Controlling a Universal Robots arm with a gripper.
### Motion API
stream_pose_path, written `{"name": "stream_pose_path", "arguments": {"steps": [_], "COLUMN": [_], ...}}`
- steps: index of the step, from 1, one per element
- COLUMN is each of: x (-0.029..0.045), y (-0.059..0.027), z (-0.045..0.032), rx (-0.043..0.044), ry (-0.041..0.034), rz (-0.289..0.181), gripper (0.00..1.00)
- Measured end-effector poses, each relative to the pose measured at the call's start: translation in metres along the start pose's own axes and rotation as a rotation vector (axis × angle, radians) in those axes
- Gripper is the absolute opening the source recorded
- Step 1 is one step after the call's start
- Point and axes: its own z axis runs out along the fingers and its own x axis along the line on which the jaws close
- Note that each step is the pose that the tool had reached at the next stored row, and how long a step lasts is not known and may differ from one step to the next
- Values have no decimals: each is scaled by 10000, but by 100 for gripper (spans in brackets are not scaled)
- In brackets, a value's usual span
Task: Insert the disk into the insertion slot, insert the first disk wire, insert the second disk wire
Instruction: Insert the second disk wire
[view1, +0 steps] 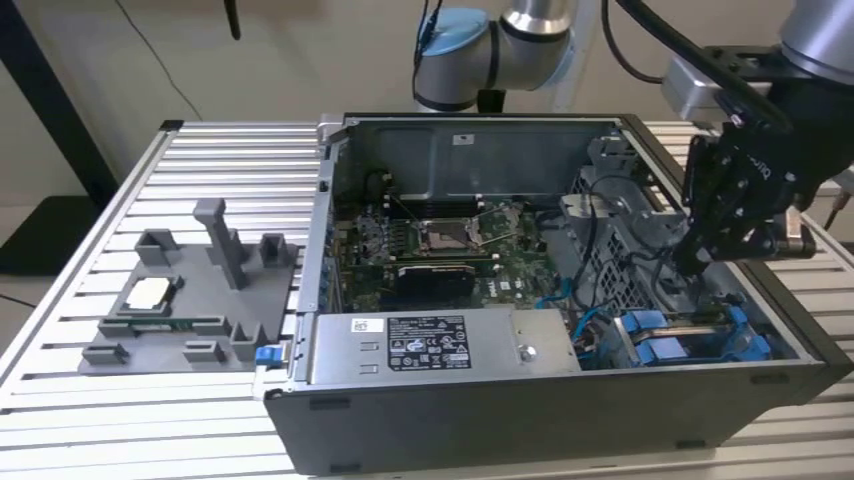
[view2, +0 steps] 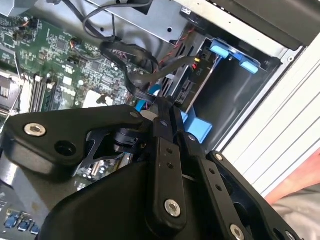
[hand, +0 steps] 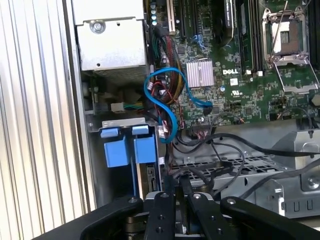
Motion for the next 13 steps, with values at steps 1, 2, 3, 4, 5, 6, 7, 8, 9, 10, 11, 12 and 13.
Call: {"name": "stream_pose_path", "arguments": {"steps": [1, 2, 3, 4, 5, 6, 7, 8, 9, 10, 11, 12, 13], "x": [14, 28, 44, 60, 76, 93, 112, 131, 152, 171, 184, 195, 200], "y": [-2, -3, -5, -7, -9, -11, -13, -15, -17, -19, -21, -24, -26], "z": [4, 9, 14, 19, 24, 30, 37, 44, 53, 66, 82, 108, 123], "rx": [-22, -46, -69, -92, -114, -140, -169, -195, -212, -215, -217, -219, -220], "ry": [2, 5, 8, 11, 12, 16, 20, 24, 25, 26, 27, 24, 28], "rz": [-24, -49, -73, -96, -118, -143, -170, -193, -213, -238, -268, -307, -330], "gripper": [16, 16, 16, 16, 16, 16, 16, 16, 16, 16, 16, 16, 16]}}
